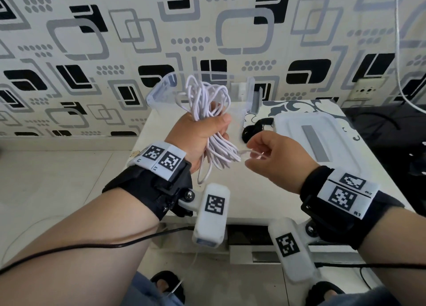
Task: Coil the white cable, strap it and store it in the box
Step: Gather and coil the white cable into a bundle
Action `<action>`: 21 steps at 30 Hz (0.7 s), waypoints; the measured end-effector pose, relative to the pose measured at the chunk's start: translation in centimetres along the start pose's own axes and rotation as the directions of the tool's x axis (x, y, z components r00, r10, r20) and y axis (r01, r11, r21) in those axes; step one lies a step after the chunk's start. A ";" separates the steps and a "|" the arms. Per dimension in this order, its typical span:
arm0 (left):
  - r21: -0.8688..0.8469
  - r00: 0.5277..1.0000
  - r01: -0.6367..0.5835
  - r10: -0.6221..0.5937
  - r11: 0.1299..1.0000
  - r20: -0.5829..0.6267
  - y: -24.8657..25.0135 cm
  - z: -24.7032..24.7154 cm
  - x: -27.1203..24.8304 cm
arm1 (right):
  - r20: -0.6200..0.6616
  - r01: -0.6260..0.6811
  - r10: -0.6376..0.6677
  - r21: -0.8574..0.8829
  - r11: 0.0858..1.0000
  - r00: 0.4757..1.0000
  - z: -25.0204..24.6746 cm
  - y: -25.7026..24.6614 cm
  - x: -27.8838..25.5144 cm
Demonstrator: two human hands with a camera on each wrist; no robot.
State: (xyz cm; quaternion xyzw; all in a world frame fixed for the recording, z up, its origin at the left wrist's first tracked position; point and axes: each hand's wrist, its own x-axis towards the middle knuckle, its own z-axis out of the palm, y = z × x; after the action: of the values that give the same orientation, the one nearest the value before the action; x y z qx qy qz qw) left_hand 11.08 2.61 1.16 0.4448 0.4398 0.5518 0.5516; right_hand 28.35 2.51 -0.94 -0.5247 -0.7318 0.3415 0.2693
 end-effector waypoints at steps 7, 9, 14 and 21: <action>-0.166 1.000 0.000 0.000 0.986 -0.001 0.4 -0.2 0.1 | -0.243 0.091 -0.118 -0.121 0.988 0.963 0.3 -0.6 0.0; -0.181 0.999 -0.014 0.005 0.983 -0.047 0.4 -0.2 0.2 | -0.324 0.103 -0.156 -0.174 0.979 0.933 0.4 -0.7 -0.1; -0.196 0.975 -0.031 -0.014 0.980 -0.223 0.6 -0.7 0.6 | -0.320 0.100 -0.168 -0.220 0.970 0.933 0.6 -1.2 -0.4; -0.338 0.995 0.010 -0.041 0.941 -0.086 0.9 -0.7 0.4 | -0.084 -0.028 0.028 -0.007 1.000 0.996 1.1 -0.9 -0.3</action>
State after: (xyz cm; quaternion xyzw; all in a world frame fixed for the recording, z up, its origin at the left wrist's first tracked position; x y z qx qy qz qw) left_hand 10.24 2.96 1.90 0.3124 0.3694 0.6316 0.6058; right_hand 27.06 1.83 -0.91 -0.5498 -0.7137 0.3199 0.2931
